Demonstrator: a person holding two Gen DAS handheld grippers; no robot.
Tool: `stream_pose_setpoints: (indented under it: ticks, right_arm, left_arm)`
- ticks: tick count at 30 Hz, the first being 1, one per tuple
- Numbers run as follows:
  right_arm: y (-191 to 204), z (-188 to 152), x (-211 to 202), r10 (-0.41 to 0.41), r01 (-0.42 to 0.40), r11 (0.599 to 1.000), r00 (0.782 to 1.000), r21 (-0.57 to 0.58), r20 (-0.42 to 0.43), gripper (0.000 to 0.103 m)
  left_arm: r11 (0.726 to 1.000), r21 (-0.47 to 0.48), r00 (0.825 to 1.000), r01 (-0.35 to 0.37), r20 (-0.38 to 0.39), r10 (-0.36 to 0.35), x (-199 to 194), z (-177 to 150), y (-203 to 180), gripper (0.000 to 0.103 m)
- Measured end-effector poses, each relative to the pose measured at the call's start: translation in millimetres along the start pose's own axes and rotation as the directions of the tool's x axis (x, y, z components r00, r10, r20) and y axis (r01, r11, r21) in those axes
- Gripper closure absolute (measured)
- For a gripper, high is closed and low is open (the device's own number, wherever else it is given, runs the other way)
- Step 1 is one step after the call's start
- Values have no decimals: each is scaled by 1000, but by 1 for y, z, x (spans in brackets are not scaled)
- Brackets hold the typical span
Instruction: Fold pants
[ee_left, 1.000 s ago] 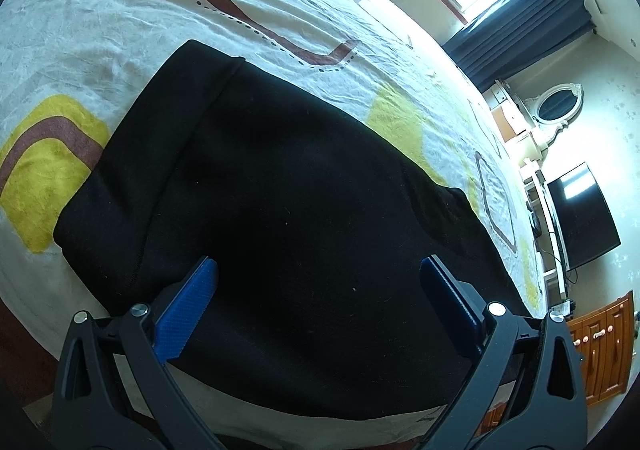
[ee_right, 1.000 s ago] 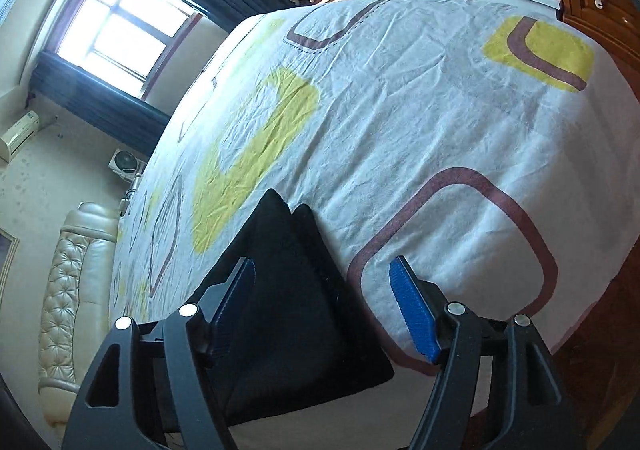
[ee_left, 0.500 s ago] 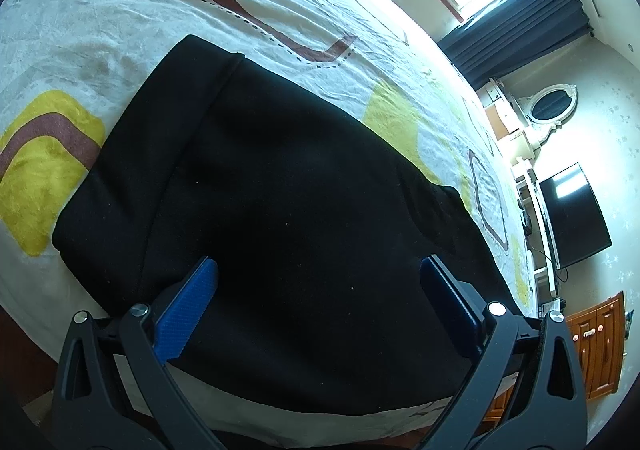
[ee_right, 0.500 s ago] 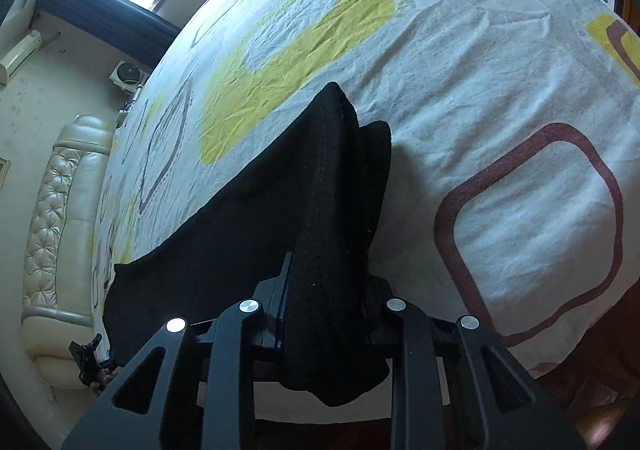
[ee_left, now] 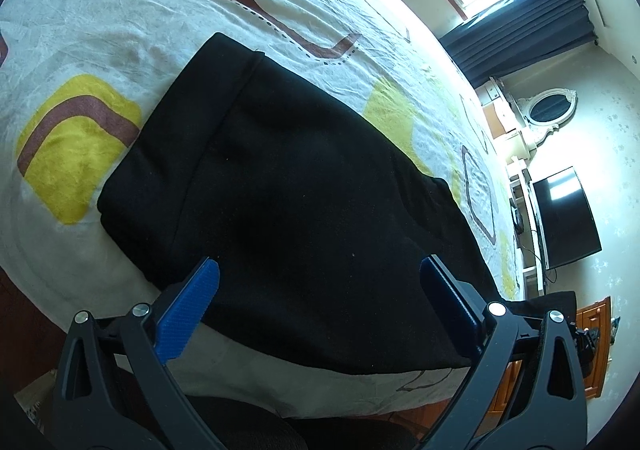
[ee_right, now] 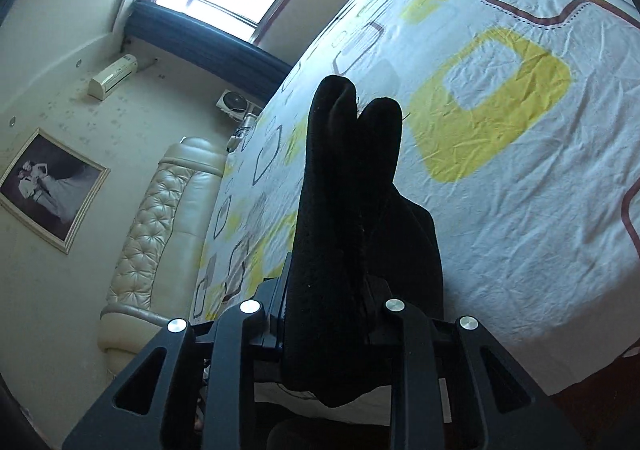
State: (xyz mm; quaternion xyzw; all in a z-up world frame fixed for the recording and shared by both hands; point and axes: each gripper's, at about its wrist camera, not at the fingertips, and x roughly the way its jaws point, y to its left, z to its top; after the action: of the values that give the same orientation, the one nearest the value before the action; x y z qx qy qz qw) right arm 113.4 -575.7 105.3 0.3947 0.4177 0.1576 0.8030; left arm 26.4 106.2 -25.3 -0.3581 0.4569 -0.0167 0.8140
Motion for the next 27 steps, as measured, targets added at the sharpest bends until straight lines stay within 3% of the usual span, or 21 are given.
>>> stream_pose_setpoints:
  ticks: [3, 9, 14, 17, 22, 27]
  right_arm:
    - [44, -12, 23, -31, 28, 997, 999, -76, -31, 78]
    - [108, -53, 97, -172, 148, 964, 981, -223, -95, 78]
    - [138, -97, 170, -354, 293, 879, 929, -377, -103, 78]
    - [139, -118, 211, -406, 327, 856, 904, -401, -130, 78]
    - [140, -158, 261, -527, 410, 773, 839, -484, -131, 78]
    - [148, -182, 280, -566, 430, 729, 817, -533, -114, 78]
  left_arm:
    - [1000, -23, 1000, 12, -10, -12, -5, -2, 2, 3]
    - [998, -66, 999, 24, -20, -26, -3, 0, 4, 3]
    - [1000, -27, 1000, 3, -13, -4, -2, -1, -3, 3]
    - [1000, -15, 1000, 5, -12, -5, 0, -2, -7, 3]
    - [1000, -22, 999, 11, -34, -12, 5, -4, -6, 3]
    - [1000, -21, 999, 21, -38, -21, 7, -2, -8, 3]
